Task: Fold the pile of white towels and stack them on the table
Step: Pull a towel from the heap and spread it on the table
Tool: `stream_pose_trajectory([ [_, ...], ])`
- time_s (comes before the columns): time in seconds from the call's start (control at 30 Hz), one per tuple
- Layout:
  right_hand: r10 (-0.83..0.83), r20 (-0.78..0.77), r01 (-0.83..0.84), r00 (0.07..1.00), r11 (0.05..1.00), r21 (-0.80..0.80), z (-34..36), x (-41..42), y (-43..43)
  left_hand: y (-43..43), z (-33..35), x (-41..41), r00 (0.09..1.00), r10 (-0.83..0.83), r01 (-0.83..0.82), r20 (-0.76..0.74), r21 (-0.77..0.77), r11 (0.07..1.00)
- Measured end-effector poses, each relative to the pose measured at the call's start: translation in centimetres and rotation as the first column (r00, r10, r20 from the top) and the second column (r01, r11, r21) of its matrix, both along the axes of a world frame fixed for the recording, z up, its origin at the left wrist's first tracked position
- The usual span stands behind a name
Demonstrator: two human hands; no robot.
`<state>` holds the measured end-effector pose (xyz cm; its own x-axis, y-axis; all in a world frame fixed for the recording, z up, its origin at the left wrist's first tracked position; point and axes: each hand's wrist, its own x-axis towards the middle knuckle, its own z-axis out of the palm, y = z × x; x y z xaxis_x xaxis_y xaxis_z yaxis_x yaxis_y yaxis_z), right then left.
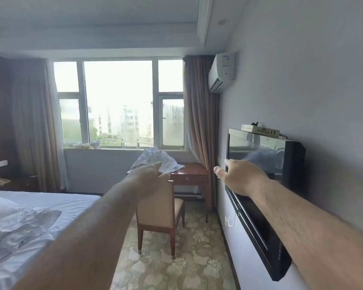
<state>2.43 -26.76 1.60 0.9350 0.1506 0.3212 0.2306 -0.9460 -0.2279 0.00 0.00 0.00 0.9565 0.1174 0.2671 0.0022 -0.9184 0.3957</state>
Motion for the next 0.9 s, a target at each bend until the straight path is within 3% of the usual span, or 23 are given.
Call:
stream_pose_trajectory([
  [0.1, 0.014, 0.091, -0.013, 0.996, 1.0, -0.01, -0.4, 1.2, 0.7, 1.6, -0.5, 0.7, 0.998, 0.01, -0.011, 0.069, 0.019, 1.0],
  [0.47, -0.05, 0.072, 0.051, 0.996, 0.999, -0.009, -4.1, 7.2, 5.5, 6.2, -3.0, 5.5, 0.999, -0.003, 0.005, -0.039, 0.046, 0.999],
  [0.73, -0.099, 0.1, 0.1, 0.99, 0.995, -0.003, -6.5, 16.3, 5.9, 5.9, -5.0, 14.0, 0.995, 0.004, 0.006, -0.102, 0.097, 0.995],
  [0.9, -0.093, -0.099, 0.087, 0.991, 0.995, -0.056, -7.2, 25.6, 4.8, 5.3, -5.3, 22.8, 0.989, 0.045, -0.023, -0.141, 0.152, 0.988],
])
